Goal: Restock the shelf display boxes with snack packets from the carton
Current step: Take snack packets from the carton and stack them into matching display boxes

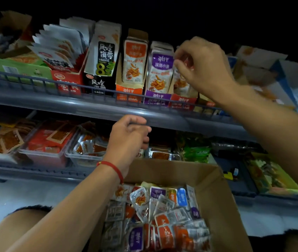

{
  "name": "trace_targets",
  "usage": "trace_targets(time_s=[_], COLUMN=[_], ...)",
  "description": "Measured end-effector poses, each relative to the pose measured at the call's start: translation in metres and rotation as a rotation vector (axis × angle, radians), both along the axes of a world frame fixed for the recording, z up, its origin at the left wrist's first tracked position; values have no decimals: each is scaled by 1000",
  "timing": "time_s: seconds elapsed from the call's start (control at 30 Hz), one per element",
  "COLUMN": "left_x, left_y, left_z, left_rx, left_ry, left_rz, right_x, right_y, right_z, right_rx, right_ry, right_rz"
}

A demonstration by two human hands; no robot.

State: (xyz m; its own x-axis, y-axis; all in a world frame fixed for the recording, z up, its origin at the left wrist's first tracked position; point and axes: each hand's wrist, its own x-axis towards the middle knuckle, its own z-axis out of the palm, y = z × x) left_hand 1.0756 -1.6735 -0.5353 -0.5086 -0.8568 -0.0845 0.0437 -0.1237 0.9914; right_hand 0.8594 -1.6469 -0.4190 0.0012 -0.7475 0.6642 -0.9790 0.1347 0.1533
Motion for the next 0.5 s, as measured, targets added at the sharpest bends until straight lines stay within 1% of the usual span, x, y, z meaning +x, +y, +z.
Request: trace_targets(time_s=[0.07,0.13,0.23,0.3,0.37,0.47,0.5], left_x=[-7,-17,-28,-33,-36,-35,-34], left_y=[5,12,26,35,43,50,53], left_z=[-14,-35,-77,-105,-133,-167,-178], left_rx=[-43,-119,-215,-295,-371,-405,-420], left_ry=[-124,-262,-429,-614,-778,-912,-942], left_rz=[-87,-183,-363,-548,-681,-737,-764], right_x=[6,10,9,4,-4,-16,-19], right_y=[26,54,98,124,144,162,165], right_z=[-17,-40,-86,-118,-143,-157,-158], right_rx=[20,100,318,440,557,749,772], right_ry=[-51,-152,-301,-365,-467,-643,-690], right_rz=[50,80,56,24,-10,-35,-29])
